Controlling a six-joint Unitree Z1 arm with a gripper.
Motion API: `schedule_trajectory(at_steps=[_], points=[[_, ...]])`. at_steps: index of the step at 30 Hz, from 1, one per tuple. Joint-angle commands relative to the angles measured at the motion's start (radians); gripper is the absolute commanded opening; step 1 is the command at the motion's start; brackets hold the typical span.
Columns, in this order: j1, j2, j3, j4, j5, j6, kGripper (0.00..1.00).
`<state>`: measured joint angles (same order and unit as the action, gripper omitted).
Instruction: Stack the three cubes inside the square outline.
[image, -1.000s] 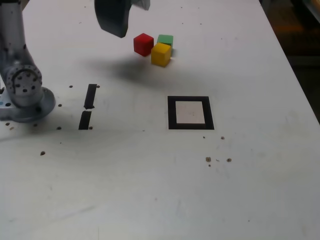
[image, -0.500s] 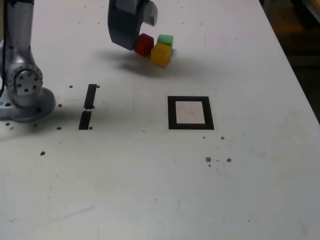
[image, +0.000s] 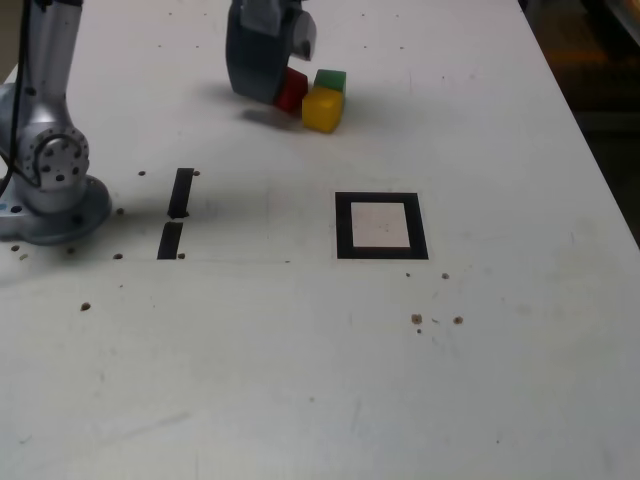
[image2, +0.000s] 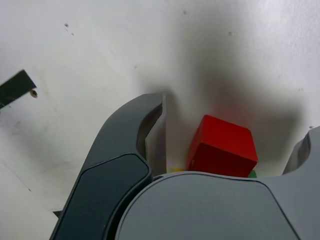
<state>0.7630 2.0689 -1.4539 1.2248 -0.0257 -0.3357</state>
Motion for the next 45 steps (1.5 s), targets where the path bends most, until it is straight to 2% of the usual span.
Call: schedule_trajectory(at_steps=[1,10,16,18,25,29,32,34,38,41,45], points=[[0.0,0.013,-0.01,-0.003,-0.008,0.001,0.86],[-0.026,0.018,-0.007,-0.017,-0.025,-0.006,0.71],[-0.028,0.011,-0.013,-0.037,-0.014,0.0,0.37],[-0.028,0.01,-0.013,-0.046,-0.009,0.003,0.31],[-0.028,-0.005,-0.02,-0.049,0.003,0.025,0.27],[-0.028,-0.039,-0.047,-0.002,0.029,0.048,0.27],[-0.029,-0.081,-0.11,0.098,0.057,0.092,0.27],[-0.045,-0.121,-0.181,0.206,0.086,0.145,0.26],[-0.123,-0.193,-0.247,0.35,0.121,0.223,0.26],[-0.217,-0.225,-0.238,0.379,0.105,0.249,0.26],[-0.393,-0.228,-0.248,0.375,0.069,0.25,0.26]])
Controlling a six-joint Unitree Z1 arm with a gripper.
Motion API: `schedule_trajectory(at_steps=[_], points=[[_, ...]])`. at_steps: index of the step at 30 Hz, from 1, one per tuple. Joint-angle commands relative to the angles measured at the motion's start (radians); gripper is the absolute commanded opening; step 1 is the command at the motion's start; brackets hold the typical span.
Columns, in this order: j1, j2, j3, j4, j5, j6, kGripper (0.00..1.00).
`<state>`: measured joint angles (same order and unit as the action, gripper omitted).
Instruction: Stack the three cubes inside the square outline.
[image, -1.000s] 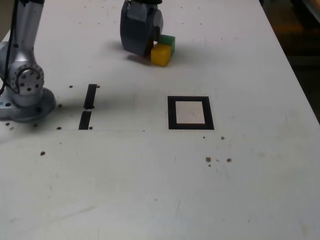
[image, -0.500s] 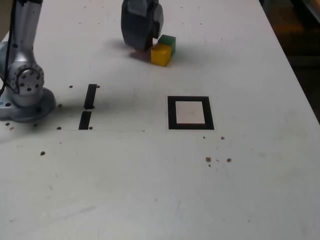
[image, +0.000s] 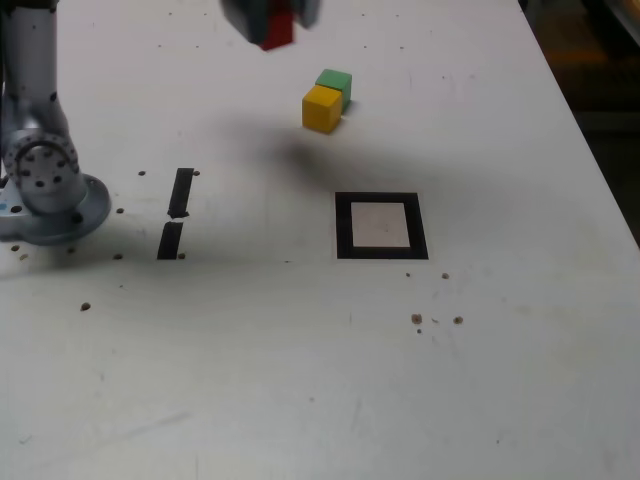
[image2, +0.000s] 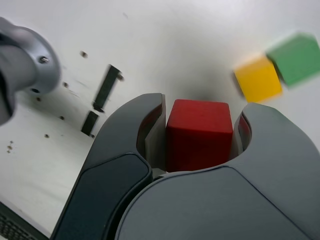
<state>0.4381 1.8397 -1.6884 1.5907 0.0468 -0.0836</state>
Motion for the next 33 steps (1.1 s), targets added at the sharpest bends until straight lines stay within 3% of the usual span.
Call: schedule_trajectory(at_steps=[1,7,16,23,33], points=[[-0.119,0.004,-0.02,0.008,-0.007,-0.007,0.26],[-0.405,0.043,-0.044,-0.006,-0.01,-0.09,0.26],[-0.598,0.24,-0.195,-0.018,-0.06,-0.148,0.26],[-0.651,0.315,-0.23,-0.042,-0.057,-0.178,0.26],[-0.58,0.283,-0.098,-0.149,-0.053,-0.108,0.26]])
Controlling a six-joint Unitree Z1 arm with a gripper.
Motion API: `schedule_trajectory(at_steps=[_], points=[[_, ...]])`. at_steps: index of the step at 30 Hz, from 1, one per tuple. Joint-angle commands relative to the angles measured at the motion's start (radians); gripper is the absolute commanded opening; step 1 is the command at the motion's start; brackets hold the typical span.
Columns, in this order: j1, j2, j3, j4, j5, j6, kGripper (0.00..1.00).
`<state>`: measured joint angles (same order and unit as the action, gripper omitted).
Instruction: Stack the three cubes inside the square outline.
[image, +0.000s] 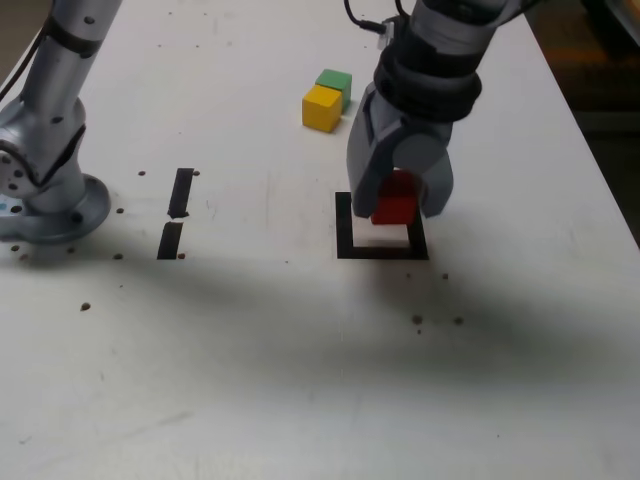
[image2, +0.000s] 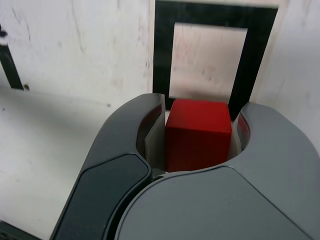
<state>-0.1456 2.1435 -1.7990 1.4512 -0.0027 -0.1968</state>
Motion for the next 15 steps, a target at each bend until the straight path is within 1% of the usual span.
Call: schedule_trajectory(at_steps=[1,5,11,15], points=[[0.011,-0.026,0.029,-0.024,-0.007,0.013,0.26],[0.036,-0.044,0.104,-0.084,-0.016,0.039,0.26],[0.044,-0.06,0.167,-0.123,-0.019,0.048,0.26],[0.042,-0.058,0.207,-0.179,-0.025,0.048,0.27]])
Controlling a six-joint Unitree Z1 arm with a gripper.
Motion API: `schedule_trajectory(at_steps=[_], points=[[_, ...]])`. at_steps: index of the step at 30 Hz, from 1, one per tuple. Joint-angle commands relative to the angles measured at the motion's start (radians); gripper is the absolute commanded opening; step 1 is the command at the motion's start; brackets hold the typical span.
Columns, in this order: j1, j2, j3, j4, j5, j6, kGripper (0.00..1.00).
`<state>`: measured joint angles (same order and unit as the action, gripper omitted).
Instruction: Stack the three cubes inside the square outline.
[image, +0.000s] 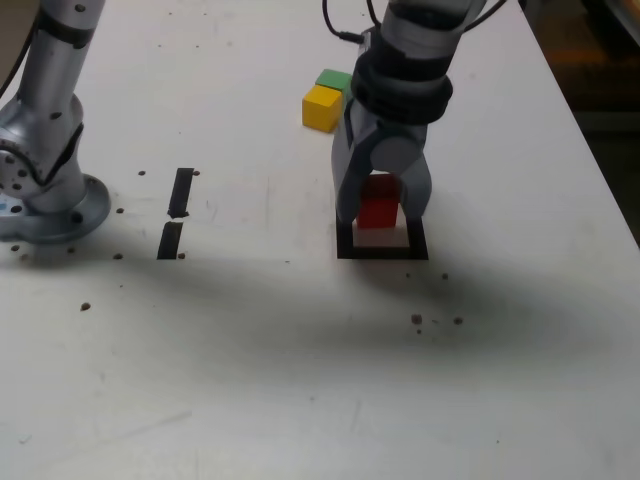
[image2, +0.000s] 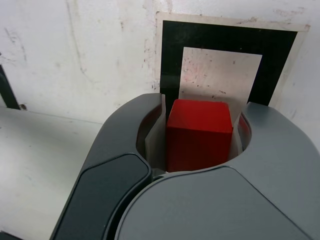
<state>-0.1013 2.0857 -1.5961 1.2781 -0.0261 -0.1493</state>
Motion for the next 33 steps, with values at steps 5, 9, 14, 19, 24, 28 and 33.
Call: schedule_trajectory(at_steps=[5,9,14,19,24,28,33], points=[[-0.003,0.006,0.04,-0.06,0.001,0.011,0.27],[-0.003,0.011,0.034,-0.061,0.009,0.041,0.27],[-0.002,0.014,0.024,-0.058,0.018,0.058,0.26],[0.002,0.03,0.015,-0.05,0.025,0.065,0.26],[0.012,0.032,0.013,-0.038,0.034,0.072,0.27],[0.015,0.03,0.003,-0.031,0.033,0.076,0.27],[0.016,0.032,-0.005,-0.028,0.024,0.079,0.27]])
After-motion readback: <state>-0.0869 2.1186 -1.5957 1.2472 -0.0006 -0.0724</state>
